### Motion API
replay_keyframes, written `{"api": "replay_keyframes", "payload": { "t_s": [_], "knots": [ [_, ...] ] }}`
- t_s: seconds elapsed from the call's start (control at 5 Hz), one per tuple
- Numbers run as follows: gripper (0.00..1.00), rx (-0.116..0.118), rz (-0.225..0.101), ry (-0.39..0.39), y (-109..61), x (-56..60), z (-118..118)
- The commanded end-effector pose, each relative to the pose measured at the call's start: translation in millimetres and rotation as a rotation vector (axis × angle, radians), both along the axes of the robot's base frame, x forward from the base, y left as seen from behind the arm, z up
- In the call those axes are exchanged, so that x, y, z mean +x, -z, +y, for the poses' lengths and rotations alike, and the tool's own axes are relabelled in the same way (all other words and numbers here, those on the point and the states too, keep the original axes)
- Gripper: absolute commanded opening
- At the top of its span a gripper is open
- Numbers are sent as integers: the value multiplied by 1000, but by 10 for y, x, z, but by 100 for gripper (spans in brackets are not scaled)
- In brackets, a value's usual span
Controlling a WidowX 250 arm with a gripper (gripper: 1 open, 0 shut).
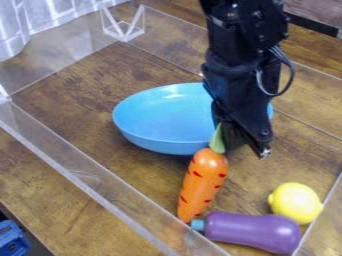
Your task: Put the carrot on the blue tray
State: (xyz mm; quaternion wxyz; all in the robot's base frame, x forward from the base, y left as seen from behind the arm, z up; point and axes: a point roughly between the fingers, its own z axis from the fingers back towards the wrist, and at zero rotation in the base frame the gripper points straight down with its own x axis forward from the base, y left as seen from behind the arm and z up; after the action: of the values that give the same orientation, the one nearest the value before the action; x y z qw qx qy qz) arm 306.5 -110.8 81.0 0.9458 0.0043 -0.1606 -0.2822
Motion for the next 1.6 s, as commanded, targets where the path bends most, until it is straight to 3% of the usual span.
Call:
{"api": "replay_keyframes", "payload": {
  "t_s": [0.0,0.2,0.4,0.8,1.4],
  "knots": [
    [0,-28,-39,-28,-285,47,-33],
    [100,-38,-43,2,-206,46,0],
    [0,-49,-48,29,-190,55,22],
    [0,-72,-64,-22,-153,45,-95],
    [0,-78,-78,-89,-176,85,-322]
  ]
}}
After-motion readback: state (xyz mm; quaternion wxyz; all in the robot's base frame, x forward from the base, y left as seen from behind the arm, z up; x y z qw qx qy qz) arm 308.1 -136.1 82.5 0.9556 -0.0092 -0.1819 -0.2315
